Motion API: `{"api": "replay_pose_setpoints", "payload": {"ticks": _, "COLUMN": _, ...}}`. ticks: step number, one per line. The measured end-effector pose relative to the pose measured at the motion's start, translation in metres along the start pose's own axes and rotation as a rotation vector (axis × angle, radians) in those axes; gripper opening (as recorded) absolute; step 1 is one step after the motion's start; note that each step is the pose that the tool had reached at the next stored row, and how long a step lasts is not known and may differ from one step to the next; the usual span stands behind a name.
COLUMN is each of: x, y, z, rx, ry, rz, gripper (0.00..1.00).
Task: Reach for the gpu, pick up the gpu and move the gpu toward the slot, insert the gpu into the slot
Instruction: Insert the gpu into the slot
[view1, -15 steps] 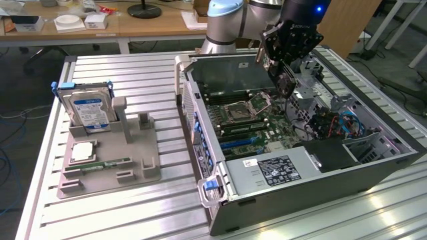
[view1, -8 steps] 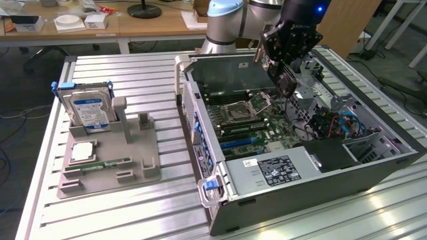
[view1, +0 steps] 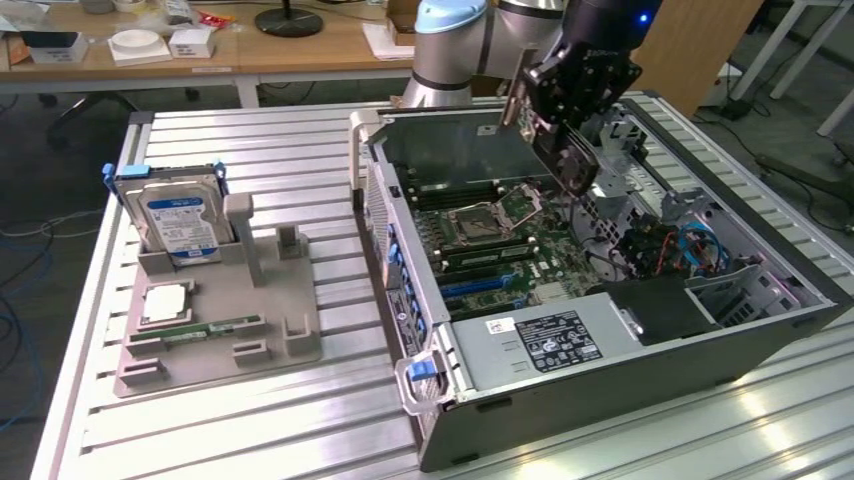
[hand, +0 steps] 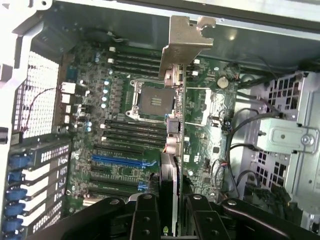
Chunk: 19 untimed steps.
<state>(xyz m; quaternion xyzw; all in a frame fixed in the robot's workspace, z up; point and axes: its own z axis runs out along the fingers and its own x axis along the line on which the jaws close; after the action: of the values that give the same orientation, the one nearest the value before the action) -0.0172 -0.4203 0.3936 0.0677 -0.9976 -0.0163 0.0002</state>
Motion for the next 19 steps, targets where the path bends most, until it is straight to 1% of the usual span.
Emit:
{"api": "replay_pose_setpoints", "payload": {"ticks": 5, "x": 0.0, "y": 0.0, "z": 0.0, "rx": -0.0001, "ry": 0.0019, "rz": -0.059, "gripper": 0.26}}
{"api": "replay_pose_setpoints", "payload": {"ticks": 13, "x": 0.0, "y": 0.0, "z": 0.0, "rx": -0.0003, "ry": 0.0059, "rz": -0.179, "gripper": 0.26}}
{"api": "replay_pose_setpoints", "payload": {"ticks": 19, "x": 0.0, "y": 0.0, "z": 0.0, "rx": -0.0005, "ry": 0.0085, "rz": -0.259, "gripper": 0.26}}
